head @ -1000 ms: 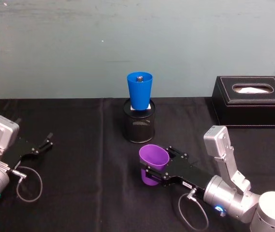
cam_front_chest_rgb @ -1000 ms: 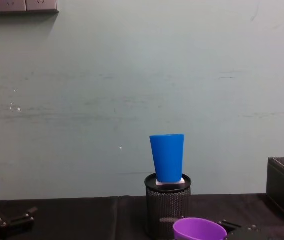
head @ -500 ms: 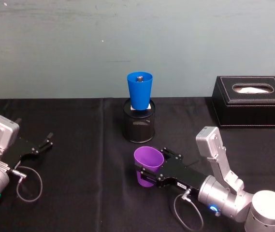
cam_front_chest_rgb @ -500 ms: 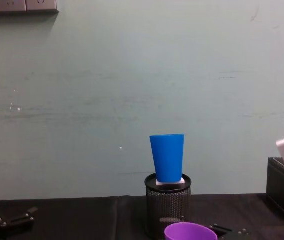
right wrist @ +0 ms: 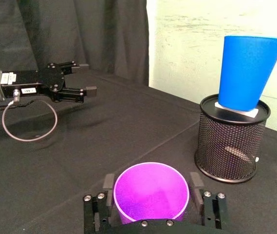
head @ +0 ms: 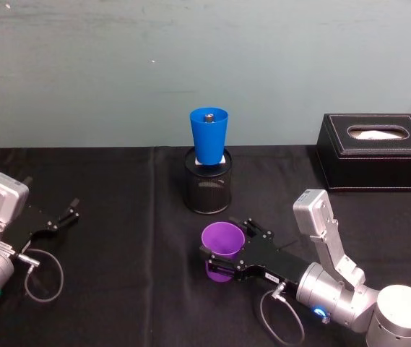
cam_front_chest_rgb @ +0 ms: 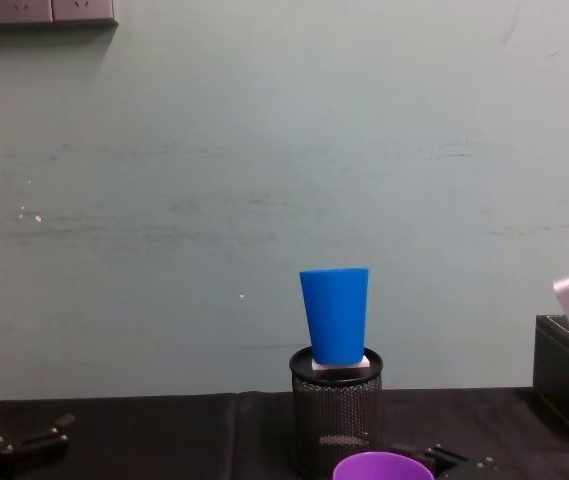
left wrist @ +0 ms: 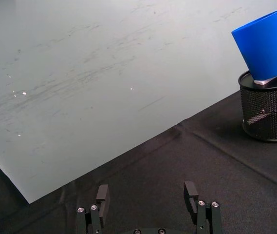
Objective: Pick up one cup with a gripper and tap it against the other cup.
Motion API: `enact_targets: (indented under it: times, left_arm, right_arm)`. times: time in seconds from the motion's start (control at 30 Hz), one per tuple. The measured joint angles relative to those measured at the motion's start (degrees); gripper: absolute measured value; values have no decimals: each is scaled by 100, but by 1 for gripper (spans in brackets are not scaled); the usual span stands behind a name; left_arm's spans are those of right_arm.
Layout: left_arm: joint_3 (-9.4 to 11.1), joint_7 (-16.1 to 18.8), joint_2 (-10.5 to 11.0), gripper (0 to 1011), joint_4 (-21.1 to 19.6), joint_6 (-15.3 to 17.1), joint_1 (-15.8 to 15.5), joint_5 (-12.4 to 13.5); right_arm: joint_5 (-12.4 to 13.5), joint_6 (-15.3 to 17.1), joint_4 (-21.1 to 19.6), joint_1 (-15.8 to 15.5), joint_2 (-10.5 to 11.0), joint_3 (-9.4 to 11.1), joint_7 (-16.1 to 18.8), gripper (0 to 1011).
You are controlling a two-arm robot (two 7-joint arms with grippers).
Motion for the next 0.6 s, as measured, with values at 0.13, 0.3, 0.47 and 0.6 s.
enact_targets:
  times: [0.13, 0.3, 0.47, 0.6]
  left_arm:
    - [0, 0, 0, 1000, 0, 0, 0, 0]
    - [0, 0, 0, 1000, 0, 0, 0, 0]
    - [0, 0, 0, 1000, 0, 0, 0, 0]
    - [0, 0, 0, 1000, 0, 0, 0, 0]
  right_arm:
    - [3, 2, -3, -3, 2, 2, -1, 1002]
    - [23, -76, -215, -65, 23, 76, -25, 1002]
    - [110, -187, -549, -171, 35, 247, -163, 1003]
    - [130, -182, -725, -305, -9, 448, -500, 1002]
